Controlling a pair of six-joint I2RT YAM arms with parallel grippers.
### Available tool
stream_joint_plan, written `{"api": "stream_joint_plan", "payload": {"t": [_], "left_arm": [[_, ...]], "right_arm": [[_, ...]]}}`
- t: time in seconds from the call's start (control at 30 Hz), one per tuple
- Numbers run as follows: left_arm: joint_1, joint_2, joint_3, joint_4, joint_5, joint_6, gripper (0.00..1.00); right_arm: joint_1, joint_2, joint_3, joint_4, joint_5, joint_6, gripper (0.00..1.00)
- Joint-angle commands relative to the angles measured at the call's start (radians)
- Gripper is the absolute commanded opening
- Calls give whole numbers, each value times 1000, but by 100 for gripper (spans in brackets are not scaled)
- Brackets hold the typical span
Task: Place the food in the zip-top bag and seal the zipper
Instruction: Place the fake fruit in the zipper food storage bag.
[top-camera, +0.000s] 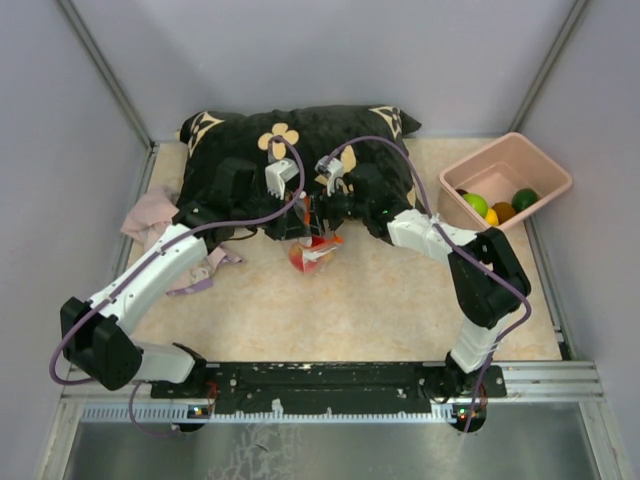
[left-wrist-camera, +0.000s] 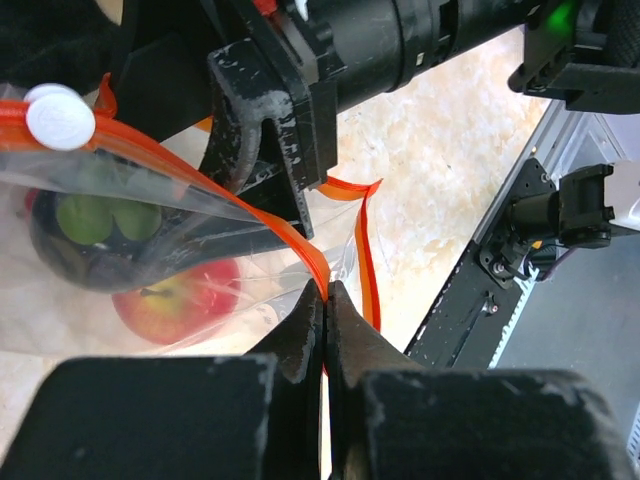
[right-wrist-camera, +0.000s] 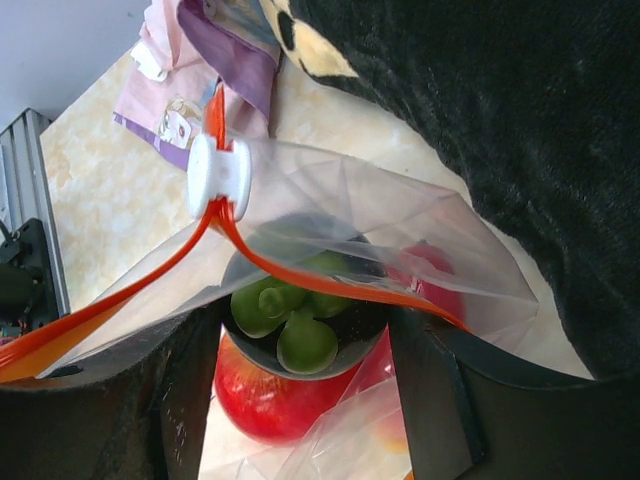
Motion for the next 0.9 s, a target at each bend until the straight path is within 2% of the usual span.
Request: {"api": "stream_joint_plan", "payload": {"t": [0.0, 0.2, 0.53, 0.67, 0.73, 0.87], "left_arm": [[-6, -21, -30, 32, -46, -29, 0], [-6, -76, -76, 88, -91, -80, 0], [-5, -108, -102, 148, -46, -117, 0], [-2, -109, -108, 160, -36, -124, 0], [1, -112, -111, 172, -26, -134, 0], [6, -116, -123, 194, -8, -148, 0]], "right_arm": [[7, -41, 53, -14, -14, -3, 63], [7, -60, 110, -129, -12, -30, 65], [13, -36, 117, -100, -32, 36, 67], [20, -40, 110, -81, -41, 47, 84], [21, -44, 94, -45, -44, 72, 98], [23, -43, 102, -51, -53, 83, 99]]}}
